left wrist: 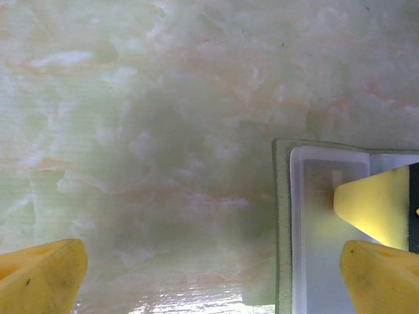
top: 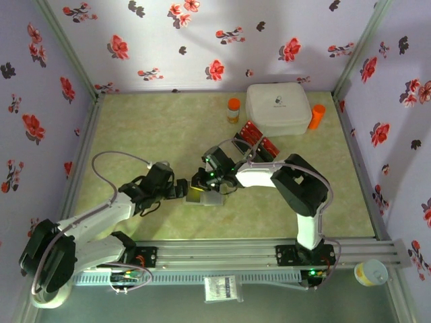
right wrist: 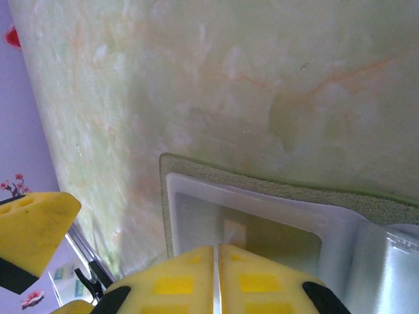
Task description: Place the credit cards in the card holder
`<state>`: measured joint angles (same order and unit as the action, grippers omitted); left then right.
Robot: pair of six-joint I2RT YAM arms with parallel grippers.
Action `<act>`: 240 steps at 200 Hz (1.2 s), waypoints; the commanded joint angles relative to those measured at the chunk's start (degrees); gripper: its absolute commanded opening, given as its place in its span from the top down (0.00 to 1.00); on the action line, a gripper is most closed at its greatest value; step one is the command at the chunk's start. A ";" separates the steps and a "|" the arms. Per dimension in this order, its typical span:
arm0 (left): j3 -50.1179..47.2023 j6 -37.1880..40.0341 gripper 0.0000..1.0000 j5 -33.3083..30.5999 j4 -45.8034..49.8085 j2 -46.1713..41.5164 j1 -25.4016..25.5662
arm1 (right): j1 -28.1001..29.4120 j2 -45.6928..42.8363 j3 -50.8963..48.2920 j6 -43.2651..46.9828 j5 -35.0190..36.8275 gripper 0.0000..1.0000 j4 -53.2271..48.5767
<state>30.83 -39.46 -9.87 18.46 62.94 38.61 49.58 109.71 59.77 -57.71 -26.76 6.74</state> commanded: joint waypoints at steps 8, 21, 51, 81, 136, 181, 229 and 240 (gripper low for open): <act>-0.96 -0.96 0.00 1.18 -1.48 1.56 -0.38 | 0.60 1.58 -0.71 -0.56 0.86 0.91 0.13; -1.16 -1.05 0.00 1.58 -2.16 2.40 -0.36 | 0.64 1.92 -0.47 -0.56 0.84 0.92 -0.14; -1.47 -0.90 0.00 2.47 -3.50 4.82 -0.32 | 0.86 2.59 -0.19 -0.56 0.92 0.92 -0.33; -1.48 -0.45 0.00 2.92 -4.65 7.17 -0.20 | 1.04 2.82 -0.08 -0.65 0.86 0.92 -0.15; -2.00 -0.35 0.00 3.28 -6.74 10.34 0.34 | 1.30 3.23 0.28 -0.90 0.66 0.92 0.18; -3.27 -0.71 0.00 3.21 -7.97 11.70 0.94 | 1.30 3.23 0.78 -1.17 0.62 0.88 0.29; -4.20 -1.20 0.00 3.00 -8.62 12.56 1.12 | 0.53 1.20 2.20 -0.08 0.74 0.79 -1.25; -4.04 -1.06 0.00 2.93 -8.45 12.67 1.12 | 0.07 0.21 2.48 0.52 1.09 0.77 -1.98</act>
<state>28.69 -40.82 -7.60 10.48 73.01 38.94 49.89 111.74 60.31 -58.30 -25.91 5.72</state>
